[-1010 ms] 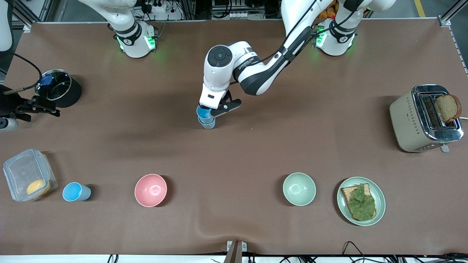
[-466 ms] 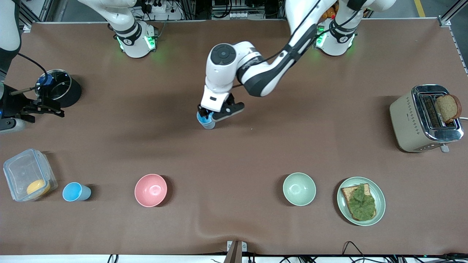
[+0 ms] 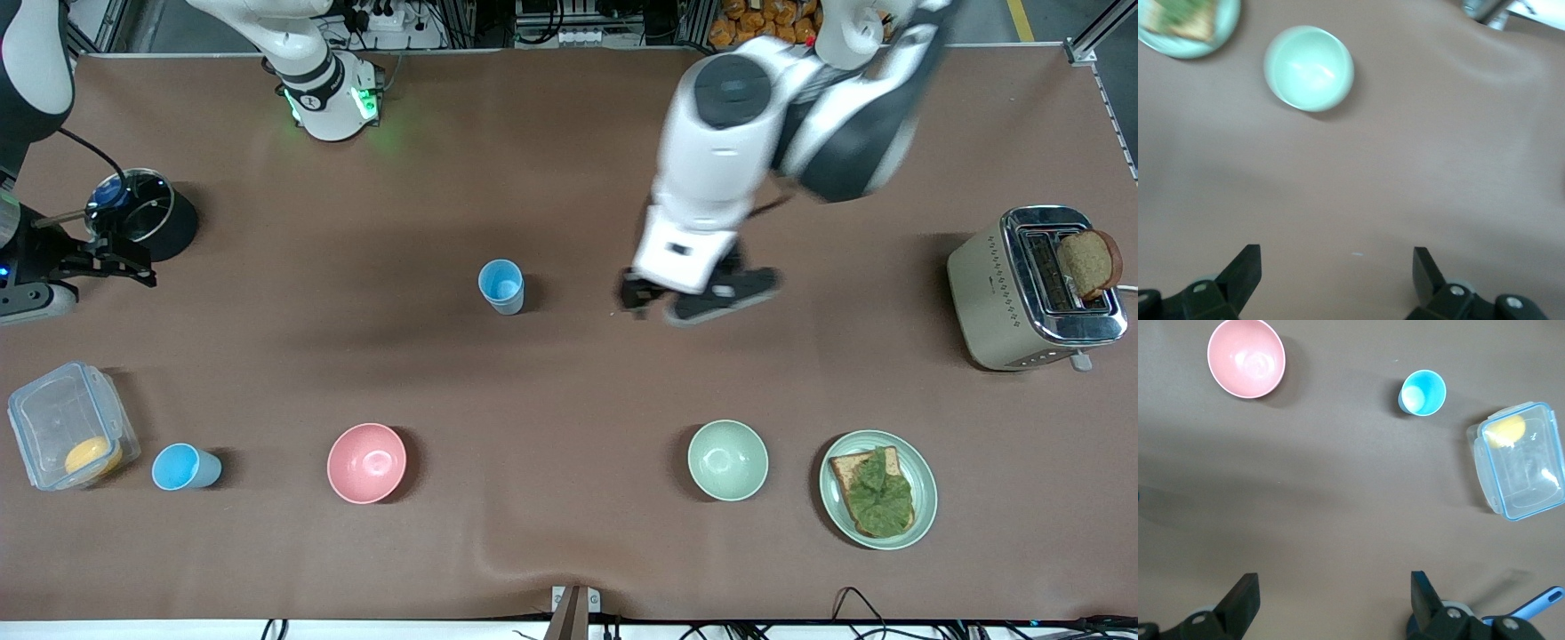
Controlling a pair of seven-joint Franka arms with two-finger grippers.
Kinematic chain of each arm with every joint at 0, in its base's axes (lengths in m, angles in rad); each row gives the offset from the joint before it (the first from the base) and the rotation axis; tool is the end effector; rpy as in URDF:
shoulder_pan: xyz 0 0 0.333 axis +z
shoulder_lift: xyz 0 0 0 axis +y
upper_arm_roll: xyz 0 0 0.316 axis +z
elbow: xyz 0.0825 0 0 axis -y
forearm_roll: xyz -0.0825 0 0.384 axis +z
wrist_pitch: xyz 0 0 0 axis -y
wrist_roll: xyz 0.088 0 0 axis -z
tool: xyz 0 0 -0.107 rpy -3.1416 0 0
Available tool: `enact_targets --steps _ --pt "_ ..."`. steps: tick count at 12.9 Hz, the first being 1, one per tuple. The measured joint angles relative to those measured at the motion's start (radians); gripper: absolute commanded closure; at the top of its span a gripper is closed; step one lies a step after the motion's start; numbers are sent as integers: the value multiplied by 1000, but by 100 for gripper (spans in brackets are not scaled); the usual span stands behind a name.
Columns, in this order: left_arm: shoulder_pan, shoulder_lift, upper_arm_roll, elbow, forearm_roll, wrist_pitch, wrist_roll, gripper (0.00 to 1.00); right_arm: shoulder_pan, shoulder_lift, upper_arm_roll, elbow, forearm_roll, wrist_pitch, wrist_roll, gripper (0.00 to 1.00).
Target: Stack blue cups with both arms
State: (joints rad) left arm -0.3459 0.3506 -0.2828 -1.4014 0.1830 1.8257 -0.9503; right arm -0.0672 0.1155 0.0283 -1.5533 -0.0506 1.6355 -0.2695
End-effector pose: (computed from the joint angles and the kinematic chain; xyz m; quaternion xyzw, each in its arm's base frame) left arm 0.5689 -0.3593 0.5209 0.9867 0.1510 0.0604 0.0015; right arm 0.5923 -0.0291 0.5722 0.9927 0.1170 -0.0200 0.0208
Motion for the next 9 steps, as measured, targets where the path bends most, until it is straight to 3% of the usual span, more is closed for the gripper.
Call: enact_targets --steps 4,9 --pt "188 -71 -1 -22 -3 -65 348 0 0 0 -3 19 -6 -7 0 0" --pt "399 -127 -2 -27 -90 -106 707 0 4 0 -1 23 -7 -10 0 0"
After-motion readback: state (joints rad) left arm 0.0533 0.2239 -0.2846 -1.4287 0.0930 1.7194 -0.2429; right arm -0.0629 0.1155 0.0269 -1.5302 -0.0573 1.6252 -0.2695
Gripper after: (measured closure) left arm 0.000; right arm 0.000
